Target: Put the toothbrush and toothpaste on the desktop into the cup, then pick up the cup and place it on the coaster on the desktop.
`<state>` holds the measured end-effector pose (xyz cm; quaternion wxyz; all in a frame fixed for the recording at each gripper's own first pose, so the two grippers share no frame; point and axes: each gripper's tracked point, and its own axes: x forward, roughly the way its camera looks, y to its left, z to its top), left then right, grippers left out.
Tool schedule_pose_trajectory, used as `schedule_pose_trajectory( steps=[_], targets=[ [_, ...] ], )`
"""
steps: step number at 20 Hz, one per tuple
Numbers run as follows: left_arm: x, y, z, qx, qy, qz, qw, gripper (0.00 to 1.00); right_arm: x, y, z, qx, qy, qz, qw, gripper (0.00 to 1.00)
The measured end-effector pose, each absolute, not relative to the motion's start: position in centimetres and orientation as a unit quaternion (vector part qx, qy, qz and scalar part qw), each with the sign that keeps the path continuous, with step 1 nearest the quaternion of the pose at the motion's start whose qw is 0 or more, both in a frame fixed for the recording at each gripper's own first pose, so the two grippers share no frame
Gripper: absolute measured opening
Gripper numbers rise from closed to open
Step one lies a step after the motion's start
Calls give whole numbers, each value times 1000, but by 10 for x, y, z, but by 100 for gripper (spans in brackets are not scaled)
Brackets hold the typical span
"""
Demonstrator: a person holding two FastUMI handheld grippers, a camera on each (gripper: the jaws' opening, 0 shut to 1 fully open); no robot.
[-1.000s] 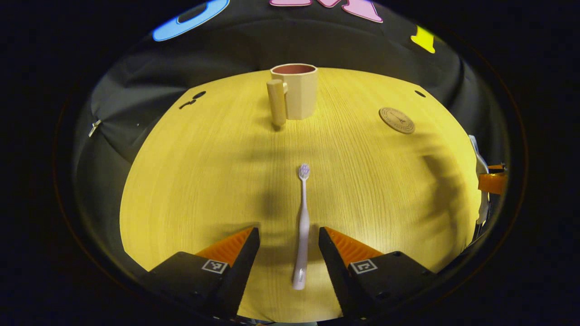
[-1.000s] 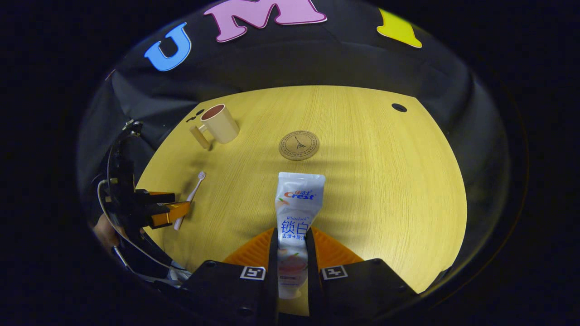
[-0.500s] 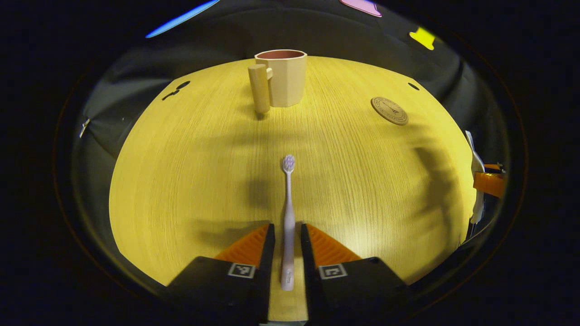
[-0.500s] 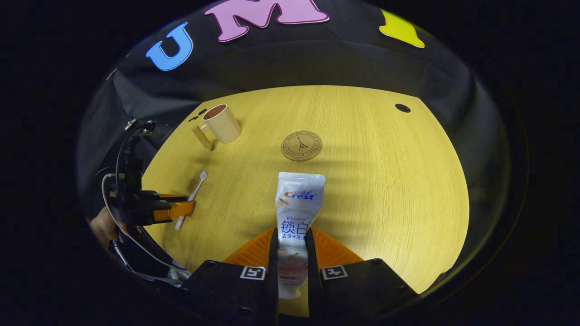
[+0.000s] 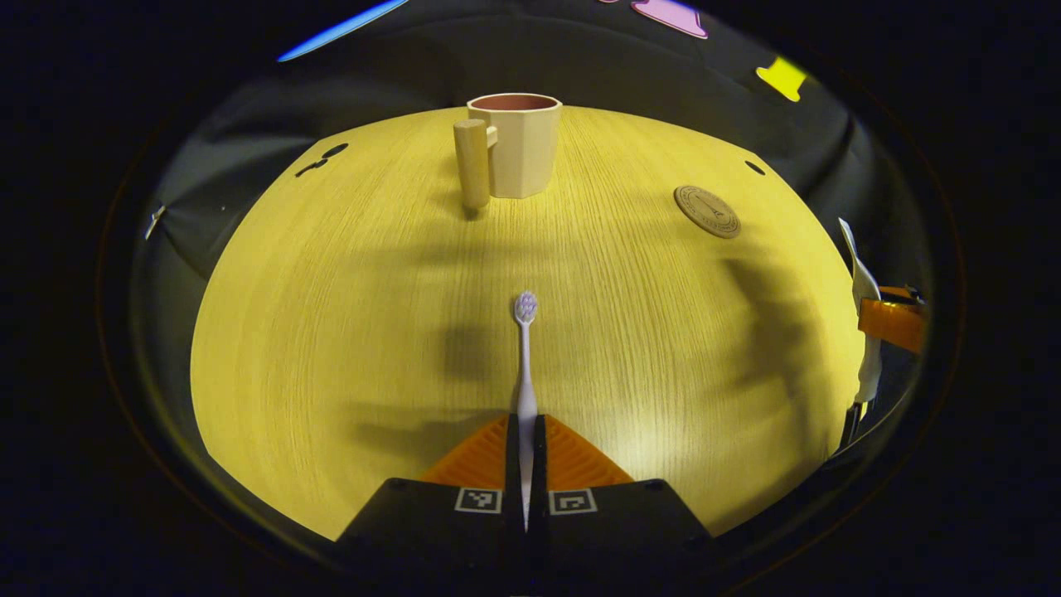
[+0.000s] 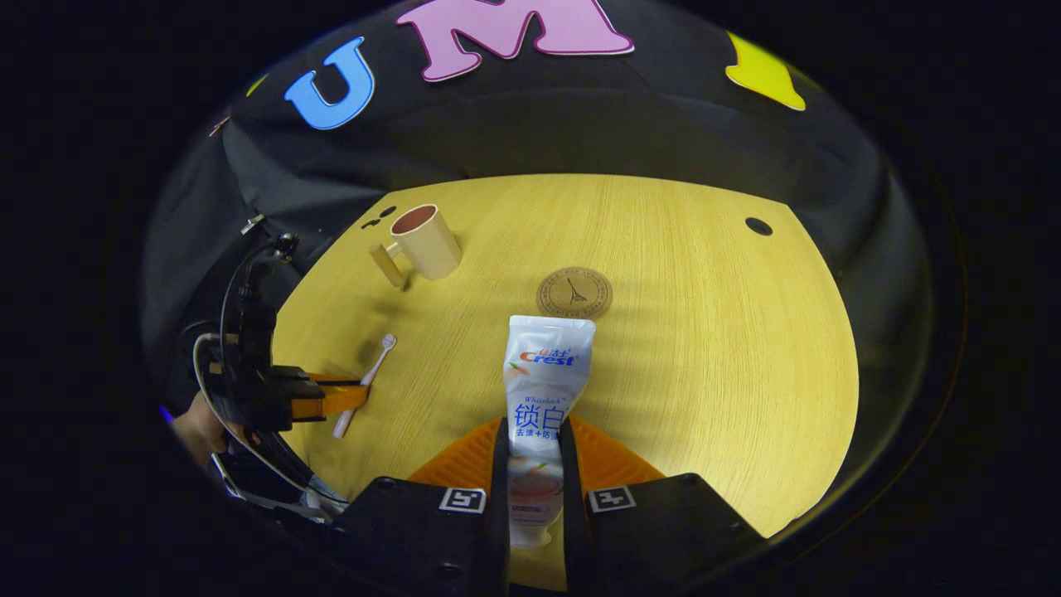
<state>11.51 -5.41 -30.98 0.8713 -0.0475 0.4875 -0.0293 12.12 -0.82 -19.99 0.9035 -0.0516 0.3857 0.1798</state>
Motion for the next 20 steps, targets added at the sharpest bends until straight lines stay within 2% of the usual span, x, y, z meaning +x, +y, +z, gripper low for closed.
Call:
schedule_pose_trajectory(
  steps=[8,20],
  targets=[
    [109,-41,-262,-87,397,-10,914,7,171,37,-152,-46,326,200,923,30],
    [87,-23,-194,-112,326,3,939,6,242,154,-92,-62,195,261,944,30]
  ],
)
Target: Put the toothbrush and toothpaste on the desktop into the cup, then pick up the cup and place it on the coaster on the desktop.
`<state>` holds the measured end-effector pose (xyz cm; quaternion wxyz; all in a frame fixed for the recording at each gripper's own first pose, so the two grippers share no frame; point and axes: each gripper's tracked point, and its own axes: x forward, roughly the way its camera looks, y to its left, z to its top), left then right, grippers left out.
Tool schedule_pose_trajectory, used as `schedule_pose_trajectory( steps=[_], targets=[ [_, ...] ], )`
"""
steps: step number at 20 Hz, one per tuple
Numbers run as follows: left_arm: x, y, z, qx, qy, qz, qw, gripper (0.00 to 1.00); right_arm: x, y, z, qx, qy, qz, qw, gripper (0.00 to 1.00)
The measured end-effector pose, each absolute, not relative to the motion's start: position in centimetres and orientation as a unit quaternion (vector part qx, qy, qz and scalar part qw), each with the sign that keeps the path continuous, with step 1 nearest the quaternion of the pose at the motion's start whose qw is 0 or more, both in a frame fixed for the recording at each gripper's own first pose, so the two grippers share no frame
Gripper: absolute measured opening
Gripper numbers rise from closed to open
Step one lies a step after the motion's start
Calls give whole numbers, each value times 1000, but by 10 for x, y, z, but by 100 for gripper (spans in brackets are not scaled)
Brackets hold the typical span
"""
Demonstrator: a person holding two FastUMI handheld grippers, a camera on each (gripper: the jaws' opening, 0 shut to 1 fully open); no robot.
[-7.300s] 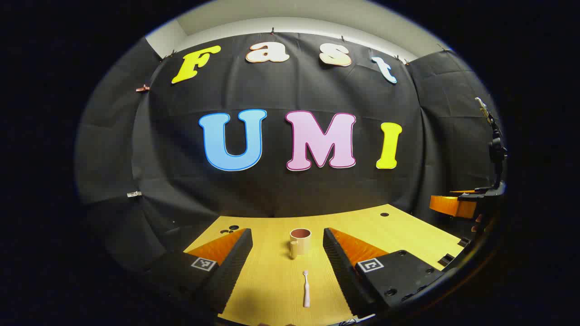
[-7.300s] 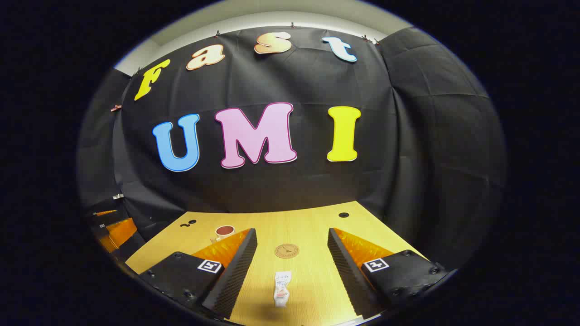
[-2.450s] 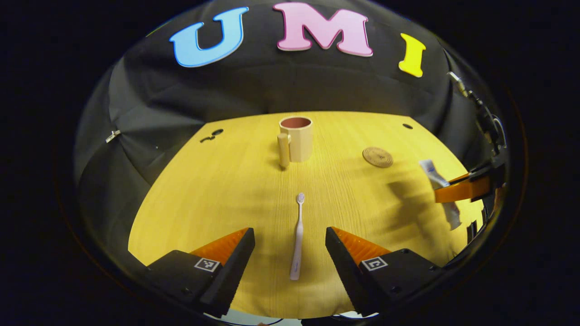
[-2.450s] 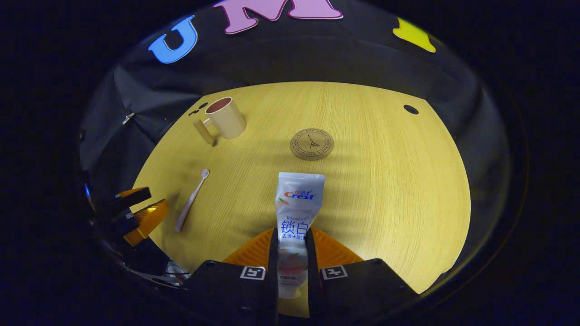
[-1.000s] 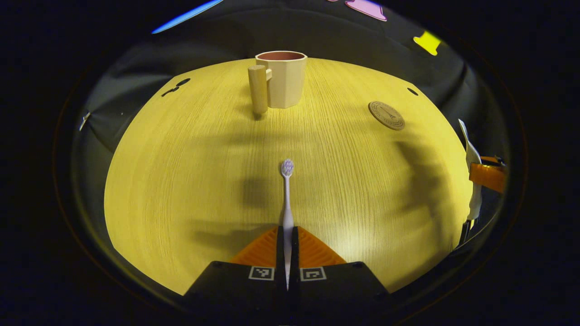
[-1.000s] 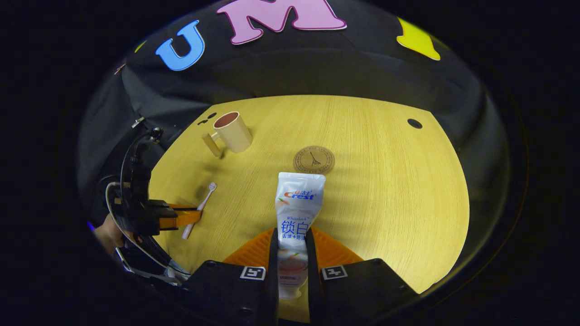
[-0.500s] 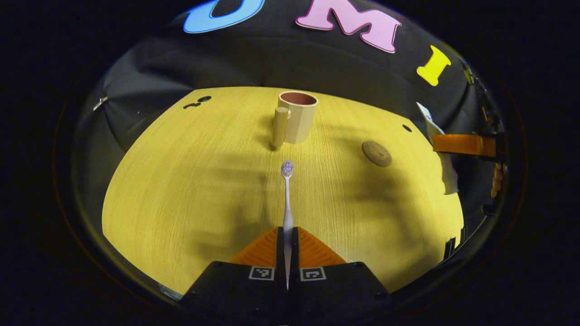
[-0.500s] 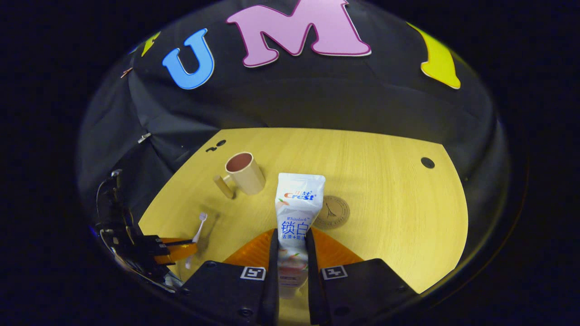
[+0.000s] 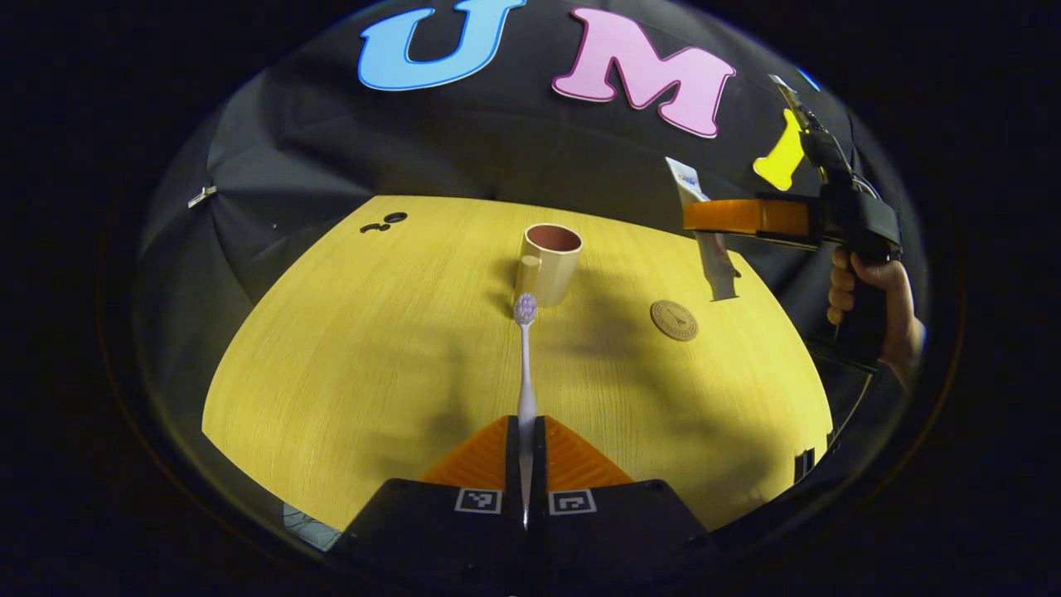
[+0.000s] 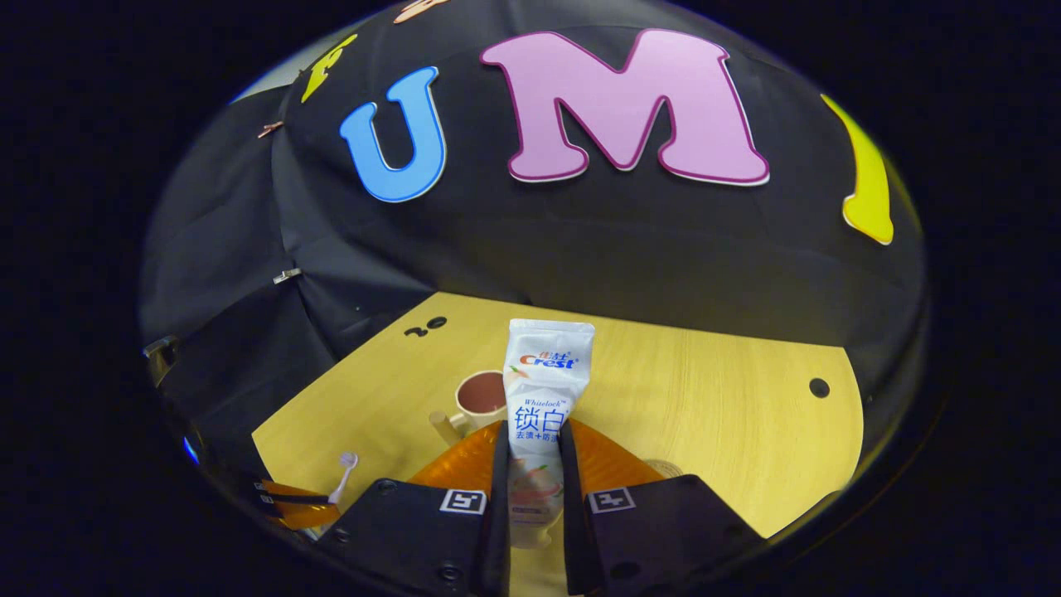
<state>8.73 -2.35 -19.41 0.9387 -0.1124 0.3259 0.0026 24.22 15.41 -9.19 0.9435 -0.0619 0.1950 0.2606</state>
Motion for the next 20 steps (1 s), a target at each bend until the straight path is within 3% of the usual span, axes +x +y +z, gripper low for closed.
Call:
schedule_pose_trajectory(
  steps=[12,13,14,20],
  targets=[
    [95,2,-188,-215,269,16,939,6,321,257,-60,-21,98,272,957,29],
    [97,7,-187,-217,262,19,940,11,327,265,-61,-17,91,273,958,29],
    [98,11,-186,-216,256,21,942,6,331,271,-65,-14,87,274,958,29],
    [103,25,-183,-222,226,33,948,6,349,275,-110,-15,75,261,962,29]
  ],
)
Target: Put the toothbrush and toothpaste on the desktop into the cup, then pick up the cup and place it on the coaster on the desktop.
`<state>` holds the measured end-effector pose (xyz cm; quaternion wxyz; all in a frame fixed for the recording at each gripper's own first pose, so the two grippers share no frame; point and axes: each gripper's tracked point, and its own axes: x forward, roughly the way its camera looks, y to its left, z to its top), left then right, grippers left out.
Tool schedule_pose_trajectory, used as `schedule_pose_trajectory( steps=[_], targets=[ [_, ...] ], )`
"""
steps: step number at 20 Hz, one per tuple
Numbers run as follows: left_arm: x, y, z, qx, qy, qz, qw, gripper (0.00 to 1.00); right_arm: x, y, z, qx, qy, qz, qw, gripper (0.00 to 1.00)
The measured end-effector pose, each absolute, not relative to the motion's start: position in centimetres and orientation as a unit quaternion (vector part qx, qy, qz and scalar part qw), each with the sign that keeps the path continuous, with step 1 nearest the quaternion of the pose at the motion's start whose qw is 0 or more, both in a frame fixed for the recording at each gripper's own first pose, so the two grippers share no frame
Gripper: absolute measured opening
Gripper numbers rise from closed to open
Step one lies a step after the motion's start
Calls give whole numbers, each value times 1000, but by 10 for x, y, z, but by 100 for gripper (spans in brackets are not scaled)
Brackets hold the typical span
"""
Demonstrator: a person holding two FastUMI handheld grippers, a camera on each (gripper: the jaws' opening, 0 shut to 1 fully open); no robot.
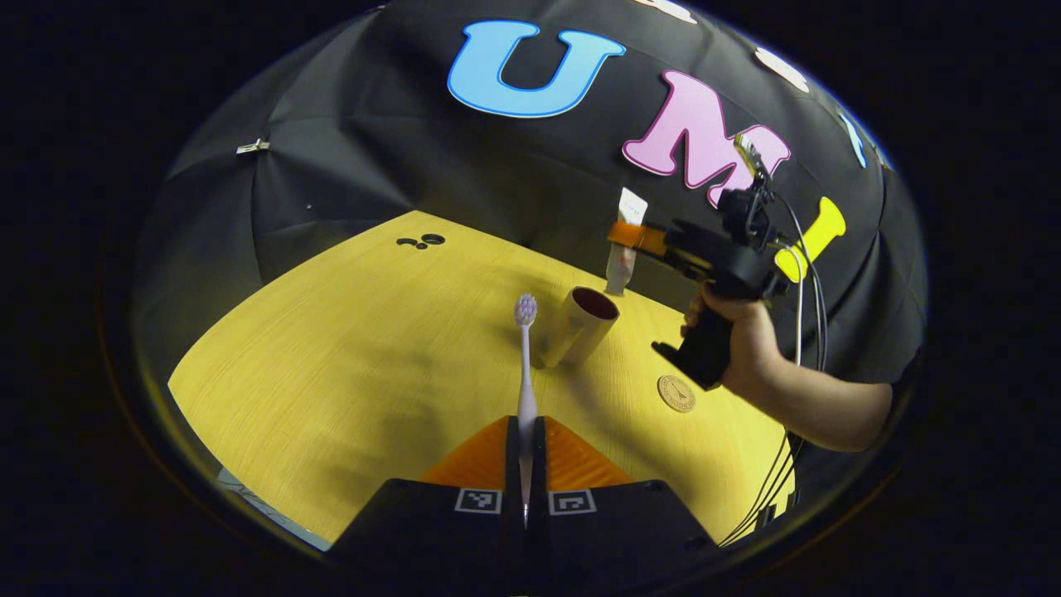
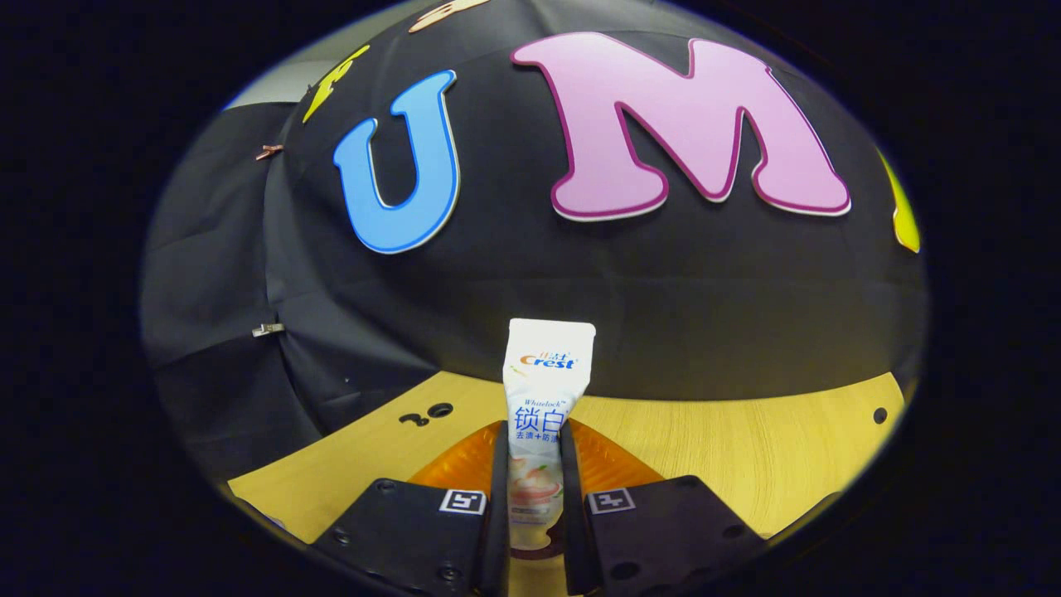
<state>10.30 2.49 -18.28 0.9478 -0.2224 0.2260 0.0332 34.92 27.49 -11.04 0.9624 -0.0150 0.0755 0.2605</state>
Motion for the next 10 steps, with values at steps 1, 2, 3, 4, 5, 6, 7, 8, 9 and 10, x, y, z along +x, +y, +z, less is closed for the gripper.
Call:
schedule_pose_trajectory(
  steps=[1,2,3,4,5,6,7,8,9,10],
  targets=[
    [103,25,-182,-225,221,35,948,6,351,273,-118,-14,79,258,963,29],
    [104,27,-182,-226,215,35,949,6,352,270,-125,-12,80,253,964,29],
    [102,27,-186,-225,216,35,949,6,352,269,-128,-11,77,250,965,29],
    [101,29,-188,-222,216,40,950,6,352,268,-130,-15,69,248,966,30],
    [103,31,-191,-219,216,42,951,6,353,268,-133,-22,64,249,966,29],
    [103,33,-193,-218,217,43,951,6,352,270,-137,-29,63,253,965,35],
    [102,35,-196,-217,218,45,951,6,351,270,-144,-34,64,254,964,30],
    [101,35,-197,-218,219,45,950,6,349,269,-149,-34,68,253,964,26],
    [100,33,-195,-218,220,46,950,6,351,269,-155,-33,72,249,965,33],
    [101,32,-195,-218,221,44,950,6,350,268,-161,-30,77,247,966,35]
  ],
)
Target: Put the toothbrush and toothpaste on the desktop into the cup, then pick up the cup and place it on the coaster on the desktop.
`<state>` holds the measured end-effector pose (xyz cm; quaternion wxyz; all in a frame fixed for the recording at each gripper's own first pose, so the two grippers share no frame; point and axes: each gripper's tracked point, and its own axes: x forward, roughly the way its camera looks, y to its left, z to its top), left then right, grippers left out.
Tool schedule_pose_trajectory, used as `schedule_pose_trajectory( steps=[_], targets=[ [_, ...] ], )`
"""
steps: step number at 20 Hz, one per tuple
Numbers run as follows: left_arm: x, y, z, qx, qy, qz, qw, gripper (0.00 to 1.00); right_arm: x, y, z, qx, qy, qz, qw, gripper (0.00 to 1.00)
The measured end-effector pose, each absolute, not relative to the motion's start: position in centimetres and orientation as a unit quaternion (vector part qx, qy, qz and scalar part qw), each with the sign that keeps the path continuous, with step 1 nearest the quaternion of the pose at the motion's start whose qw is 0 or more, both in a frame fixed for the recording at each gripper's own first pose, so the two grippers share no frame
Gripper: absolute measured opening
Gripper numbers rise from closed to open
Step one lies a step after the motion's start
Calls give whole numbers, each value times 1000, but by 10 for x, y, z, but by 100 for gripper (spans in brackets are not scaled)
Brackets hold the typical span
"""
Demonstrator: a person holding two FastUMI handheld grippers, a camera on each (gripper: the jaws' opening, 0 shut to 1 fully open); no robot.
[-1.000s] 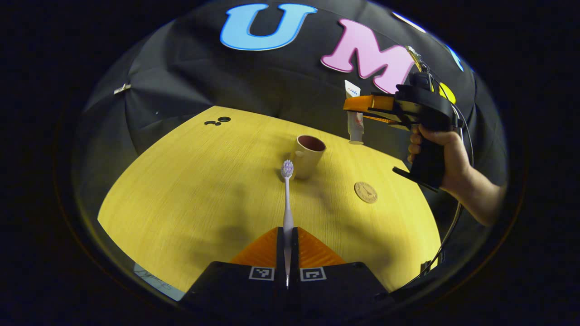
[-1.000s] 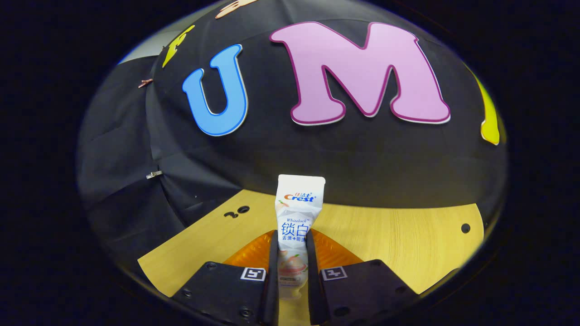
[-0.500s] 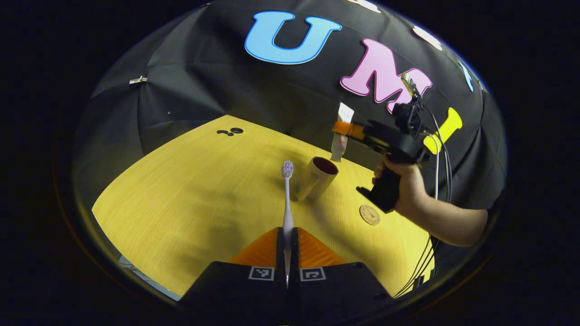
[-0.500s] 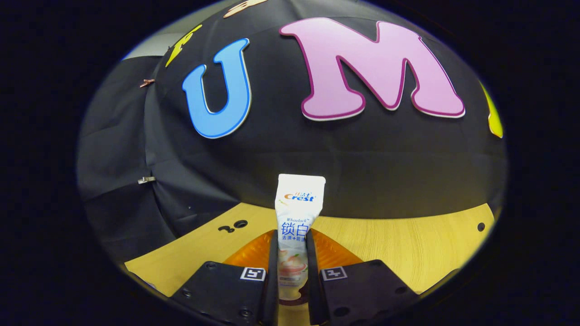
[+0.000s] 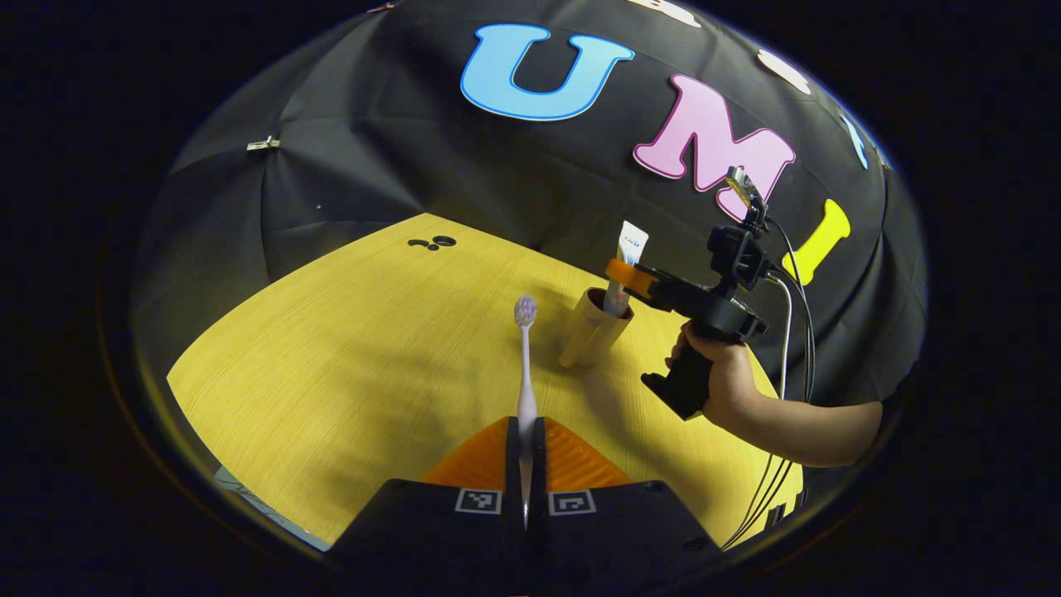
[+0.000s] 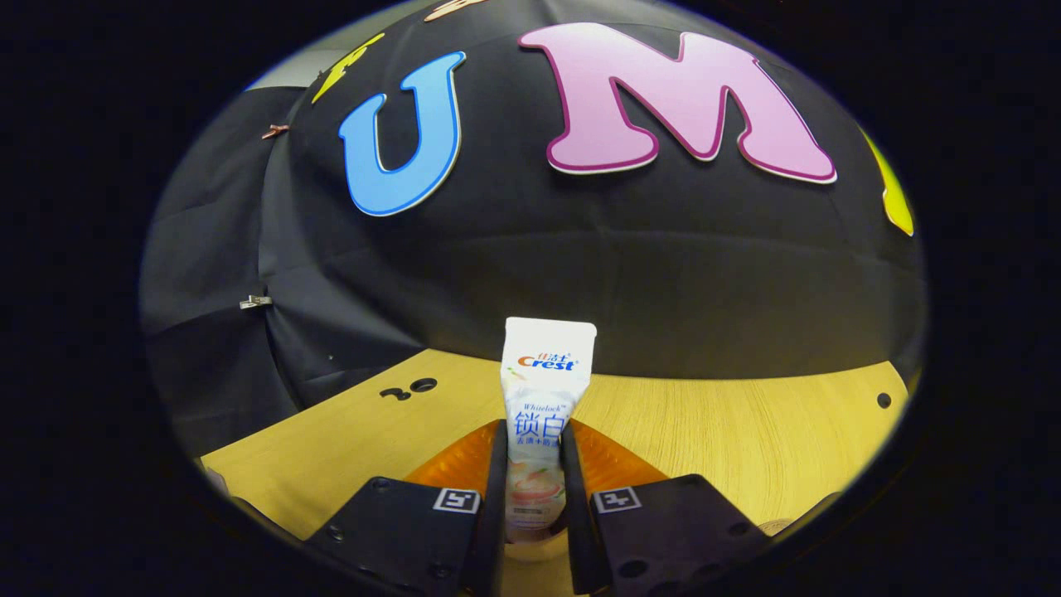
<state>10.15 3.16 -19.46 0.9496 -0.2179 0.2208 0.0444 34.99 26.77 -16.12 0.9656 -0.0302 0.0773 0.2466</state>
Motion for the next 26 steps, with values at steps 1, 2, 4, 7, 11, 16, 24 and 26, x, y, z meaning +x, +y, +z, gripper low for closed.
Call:
schedule_pose_trajectory(
  steps=[1,2,4,7,11,16,24,26],
  targets=[
    [101,29,-198,-217,223,44,949,6,347,268,-168,-27,86,245,965,36],
    [99,29,-201,-215,224,43,950,6,343,265,-171,-26,95,243,965,41],
    [102,27,-198,-210,225,40,951,6,338,264,-174,-20,104,246,963,62],
    [110,21,-192,-203,217,35,954,6,325,256,-156,-5,97,256,962,90],
    [140,10,-168,-190,186,21,964,6,308,227,-129,5,82,251,964,98],
    [189,-3,-119,-187,119,-2,975,6,296,169,-116,26,92,222,970,98],
    [270,2,-72,-205,27,-13,978,6,308,70,-116,23,91,156,983,98],
    [289,7,-71,-212,12,-14,977,6,309,48,-117,22,86,138,986,98]
  ],
)
